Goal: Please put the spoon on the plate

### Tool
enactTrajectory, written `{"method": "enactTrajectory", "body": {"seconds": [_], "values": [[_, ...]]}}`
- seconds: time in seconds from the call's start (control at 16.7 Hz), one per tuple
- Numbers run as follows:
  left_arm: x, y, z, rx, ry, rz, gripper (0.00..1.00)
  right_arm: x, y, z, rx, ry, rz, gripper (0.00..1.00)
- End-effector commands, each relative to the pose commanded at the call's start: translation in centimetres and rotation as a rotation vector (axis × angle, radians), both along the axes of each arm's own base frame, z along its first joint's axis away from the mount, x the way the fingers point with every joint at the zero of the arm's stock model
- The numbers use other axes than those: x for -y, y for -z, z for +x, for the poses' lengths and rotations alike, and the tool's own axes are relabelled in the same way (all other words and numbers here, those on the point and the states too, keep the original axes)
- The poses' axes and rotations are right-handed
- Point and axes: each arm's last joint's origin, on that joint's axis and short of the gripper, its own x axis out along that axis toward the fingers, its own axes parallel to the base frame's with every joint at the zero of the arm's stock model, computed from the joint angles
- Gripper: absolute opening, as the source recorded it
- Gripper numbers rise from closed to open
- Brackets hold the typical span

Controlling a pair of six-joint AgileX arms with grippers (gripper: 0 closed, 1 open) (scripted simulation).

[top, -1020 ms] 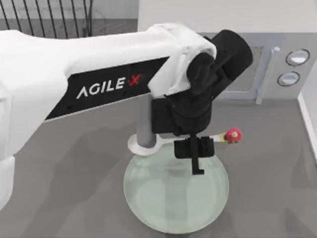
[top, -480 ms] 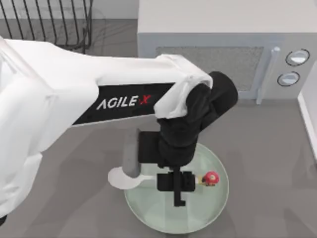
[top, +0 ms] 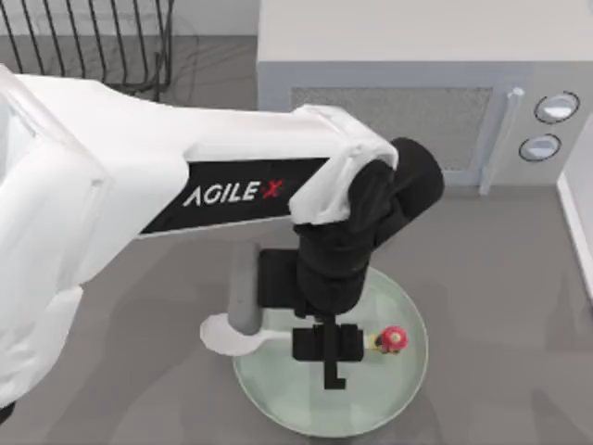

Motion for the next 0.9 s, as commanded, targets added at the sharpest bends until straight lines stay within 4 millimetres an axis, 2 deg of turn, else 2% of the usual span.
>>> {"method": "enactTrajectory", "body": {"seconds": [0.6, 0.9], "values": [[0.0, 0.0, 0.0, 0.0, 0.0, 0.0, 0.98, 0.0, 0.0, 0.0, 0.0, 0.0, 0.0, 1.0], [0.0, 0.0, 0.0, 0.0, 0.0, 0.0, 1.0, 0.0, 0.0, 0.0, 0.0, 0.0, 0.0, 1.0]]}}
